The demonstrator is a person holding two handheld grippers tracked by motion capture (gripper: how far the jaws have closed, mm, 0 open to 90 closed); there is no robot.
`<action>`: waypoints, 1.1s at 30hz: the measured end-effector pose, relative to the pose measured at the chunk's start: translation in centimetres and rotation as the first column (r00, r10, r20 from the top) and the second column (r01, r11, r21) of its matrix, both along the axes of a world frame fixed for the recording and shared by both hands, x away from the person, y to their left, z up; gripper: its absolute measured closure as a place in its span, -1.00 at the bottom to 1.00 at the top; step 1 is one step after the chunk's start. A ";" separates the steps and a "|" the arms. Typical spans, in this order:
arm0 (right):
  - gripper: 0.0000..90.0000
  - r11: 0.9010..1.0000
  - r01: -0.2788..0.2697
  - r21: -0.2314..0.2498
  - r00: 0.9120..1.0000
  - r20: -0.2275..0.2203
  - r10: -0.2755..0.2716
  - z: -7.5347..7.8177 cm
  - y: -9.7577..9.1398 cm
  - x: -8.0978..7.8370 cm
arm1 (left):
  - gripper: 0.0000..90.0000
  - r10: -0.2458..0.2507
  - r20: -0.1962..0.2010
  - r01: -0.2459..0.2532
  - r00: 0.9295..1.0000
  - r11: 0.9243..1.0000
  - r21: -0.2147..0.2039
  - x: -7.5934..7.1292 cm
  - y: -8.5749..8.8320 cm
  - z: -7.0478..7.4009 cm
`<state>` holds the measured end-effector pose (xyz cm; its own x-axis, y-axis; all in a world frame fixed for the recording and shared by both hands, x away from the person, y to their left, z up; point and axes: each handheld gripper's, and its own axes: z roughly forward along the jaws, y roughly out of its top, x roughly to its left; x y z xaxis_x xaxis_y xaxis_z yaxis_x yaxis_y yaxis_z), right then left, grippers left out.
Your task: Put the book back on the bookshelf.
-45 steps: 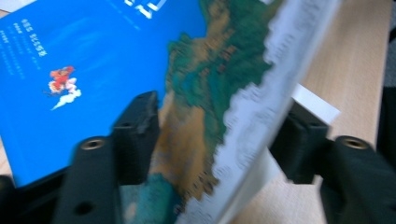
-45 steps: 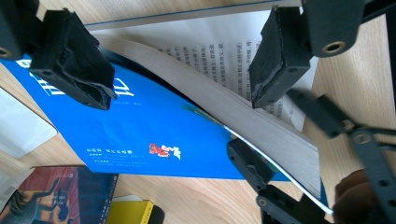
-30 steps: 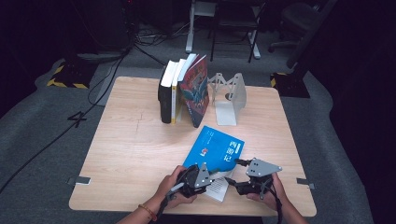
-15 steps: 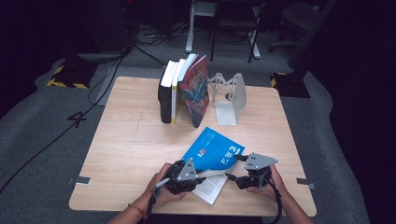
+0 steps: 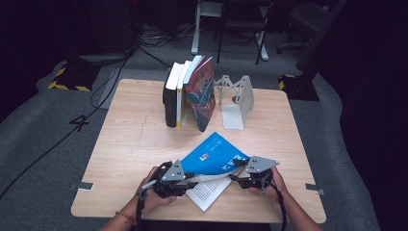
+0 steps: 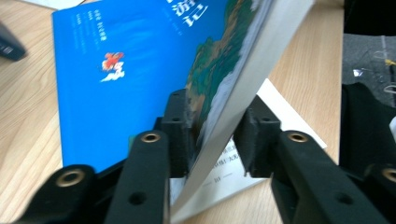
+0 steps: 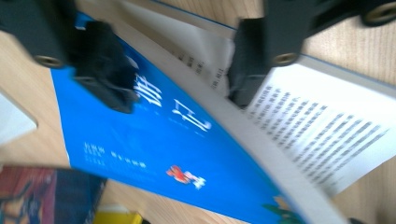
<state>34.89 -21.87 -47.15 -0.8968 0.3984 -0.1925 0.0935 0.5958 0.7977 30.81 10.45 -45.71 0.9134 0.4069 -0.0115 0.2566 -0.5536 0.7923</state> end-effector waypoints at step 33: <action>0.67 0.996 0.025 -0.088 0.991 0.136 -0.013 3.0 -0.7 -3.7 | 0.22 0.073 0.101 -0.081 0.992 0.994 0.078 4.3 -3.0 -0.8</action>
<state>31.23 -22.59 -44.16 -0.8526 0.3911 -0.3465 0.0010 0.6643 0.7474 35.06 7.50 -46.46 0.8745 0.4718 0.1123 0.2243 -0.5989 0.7688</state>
